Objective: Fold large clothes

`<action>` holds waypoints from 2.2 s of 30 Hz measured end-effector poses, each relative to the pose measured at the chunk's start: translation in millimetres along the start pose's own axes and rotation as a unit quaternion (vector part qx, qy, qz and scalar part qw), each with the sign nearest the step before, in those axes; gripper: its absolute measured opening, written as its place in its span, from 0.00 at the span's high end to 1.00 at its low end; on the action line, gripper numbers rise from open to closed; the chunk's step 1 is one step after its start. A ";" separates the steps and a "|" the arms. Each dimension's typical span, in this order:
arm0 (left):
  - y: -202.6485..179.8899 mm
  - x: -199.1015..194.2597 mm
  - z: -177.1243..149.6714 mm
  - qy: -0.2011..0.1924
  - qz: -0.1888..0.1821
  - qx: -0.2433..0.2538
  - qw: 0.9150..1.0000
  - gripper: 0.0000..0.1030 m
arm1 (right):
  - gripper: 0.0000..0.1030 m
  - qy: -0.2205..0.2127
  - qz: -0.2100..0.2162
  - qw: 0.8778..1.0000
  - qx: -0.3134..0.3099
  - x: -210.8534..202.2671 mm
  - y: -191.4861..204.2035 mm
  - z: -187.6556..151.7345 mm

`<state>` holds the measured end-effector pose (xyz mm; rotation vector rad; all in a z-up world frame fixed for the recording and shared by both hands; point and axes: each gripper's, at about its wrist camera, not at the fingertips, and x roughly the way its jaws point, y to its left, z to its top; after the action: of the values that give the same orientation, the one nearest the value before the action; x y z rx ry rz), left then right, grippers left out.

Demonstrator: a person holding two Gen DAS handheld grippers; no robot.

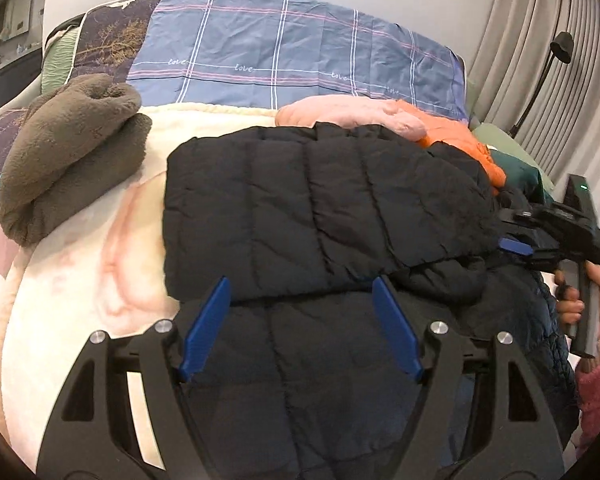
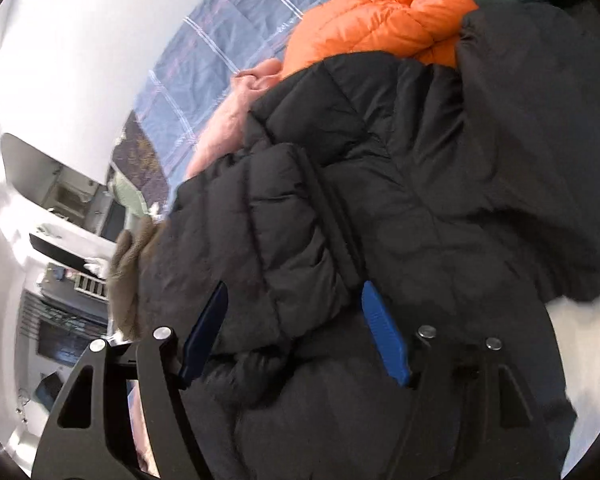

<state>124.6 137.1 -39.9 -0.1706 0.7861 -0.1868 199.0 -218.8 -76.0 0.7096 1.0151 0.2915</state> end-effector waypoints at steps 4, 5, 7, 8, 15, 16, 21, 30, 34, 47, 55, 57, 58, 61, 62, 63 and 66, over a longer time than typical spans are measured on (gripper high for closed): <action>-7.2 -5.1 5.6 -0.012 -0.003 0.008 1.000 0.38 | 1.00 0.012 -0.034 0.999 -0.034 22.0 12.9 2.4; -9.6 -7.4 6.7 -0.017 -0.004 0.016 1.000 0.50 | 1.00 -0.009 -0.049 0.998 -0.047 13.2 20.4 -0.6; -10.4 -6.9 8.9 -0.018 -0.004 0.021 1.000 0.59 | 1.00 -0.057 -0.098 0.989 -0.091 -6.6 33.2 -4.8; -9.5 -4.3 10.9 -0.014 -0.003 0.018 1.000 0.61 | 1.00 -0.070 -0.115 0.986 -0.102 -12.2 34.7 -6.1; -22.2 34.4 26.1 0.012 0.004 0.016 1.000 0.66 | 0.74 -0.016 -0.161 0.980 -0.120 -1.3 6.8 -17.8; -26.6 40.7 27.2 0.018 0.009 0.022 1.000 0.66 | 0.59 -0.023 -0.165 0.979 -0.122 -3.3 8.2 -19.2; -53.1 62.1 40.4 0.025 -0.004 0.030 0.999 0.67 | 0.51 -0.145 -0.180 0.957 -0.176 -43.1 37.1 -25.5; -107.3 133.4 16.9 0.062 0.038 0.112 0.991 0.62 | 0.88 0.003 -0.146 0.981 -0.127 58.0 15.9 -33.4; -107.8 138.6 6.6 0.050 0.048 0.129 0.989 0.62 | 0.86 -0.001 -0.120 0.985 -0.124 42.6 10.0 -34.8; -97.3 134.7 2.6 0.036 0.028 0.109 0.993 0.62 | 0.42 -0.275 -0.022 0.925 0.262 -209.4 -191.6 -27.7; -91.7 131.9 1.5 0.034 0.025 0.106 0.993 0.62 | 0.42 -0.292 0.040 0.857 0.422 -210.4 -272.3 -15.0; -91.7 131.8 1.4 0.034 0.024 0.106 0.994 0.62 | 0.52 -0.305 -0.002 0.855 0.419 -209.8 -265.3 5.3; -91.1 131.5 1.4 0.034 0.023 0.105 0.994 0.62 | 0.73 -0.316 -0.032 0.852 0.417 -211.2 -264.5 12.7; -88.6 130.4 2.2 0.033 0.018 0.100 0.994 0.62 | 0.96 -0.317 -0.068 0.862 0.391 -213.9 -267.7 22.9; -87.4 130.2 2.3 0.033 0.017 0.099 0.994 0.61 | 0.96 -0.325 -0.051 0.862 0.386 -212.9 -260.9 24.0; -86.6 130.3 2.8 0.035 0.020 0.097 0.994 0.61 | 0.96 -0.328 -0.034 0.868 0.372 -210.1 -249.2 28.5; -82.7 131.6 3.9 0.036 0.013 0.091 0.995 0.61 | 0.96 -0.322 -0.002 0.919 0.229 -201.0 -161.2 48.6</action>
<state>209.9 27.0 -109.0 0.0183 0.8391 -0.2402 121.9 -465.5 -31.5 1.1327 0.4450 -0.1962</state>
